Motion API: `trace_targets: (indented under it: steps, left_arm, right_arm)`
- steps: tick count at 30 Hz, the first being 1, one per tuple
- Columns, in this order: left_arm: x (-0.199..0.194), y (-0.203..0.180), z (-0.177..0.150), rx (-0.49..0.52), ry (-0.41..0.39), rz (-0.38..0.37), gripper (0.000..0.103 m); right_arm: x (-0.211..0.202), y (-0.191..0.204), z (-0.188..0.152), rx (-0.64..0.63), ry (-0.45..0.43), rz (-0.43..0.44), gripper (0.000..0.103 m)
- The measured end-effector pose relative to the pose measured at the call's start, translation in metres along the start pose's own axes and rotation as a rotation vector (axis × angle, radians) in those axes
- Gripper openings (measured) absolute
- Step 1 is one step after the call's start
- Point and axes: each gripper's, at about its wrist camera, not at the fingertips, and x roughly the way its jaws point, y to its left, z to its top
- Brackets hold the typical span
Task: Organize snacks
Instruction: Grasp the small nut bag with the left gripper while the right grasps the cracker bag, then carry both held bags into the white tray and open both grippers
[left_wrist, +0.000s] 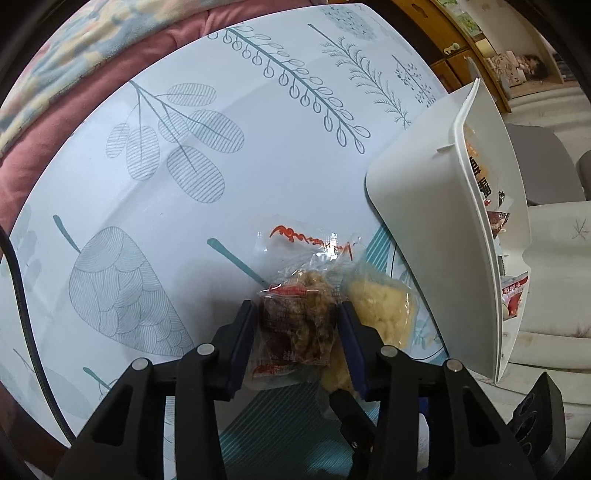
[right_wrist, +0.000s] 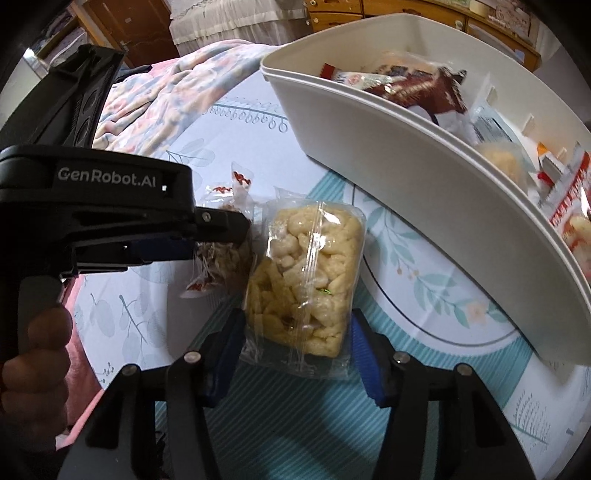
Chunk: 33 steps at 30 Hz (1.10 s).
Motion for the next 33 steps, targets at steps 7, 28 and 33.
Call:
trace_targets:
  steps: [7,28,33]
  left_arm:
    - [0.002,-0.001,0.004,0.022,0.037,0.026,0.042]
    - [-0.082,-0.03,-0.004,0.124,0.031,0.101,0.037]
    - [-0.107,-0.06,-0.008,0.186,-0.008,0.099,0.037]
  right_arm:
    - [-0.014,-0.013,-0.007,0.067,0.035,0.034,0.056]
    - [-0.084,0.003,-0.008,-0.042,-0.168,0.167,0.055]
    - [-0.109,-0.004,-0.005,-0.054,-0.266,0.182,0.055]
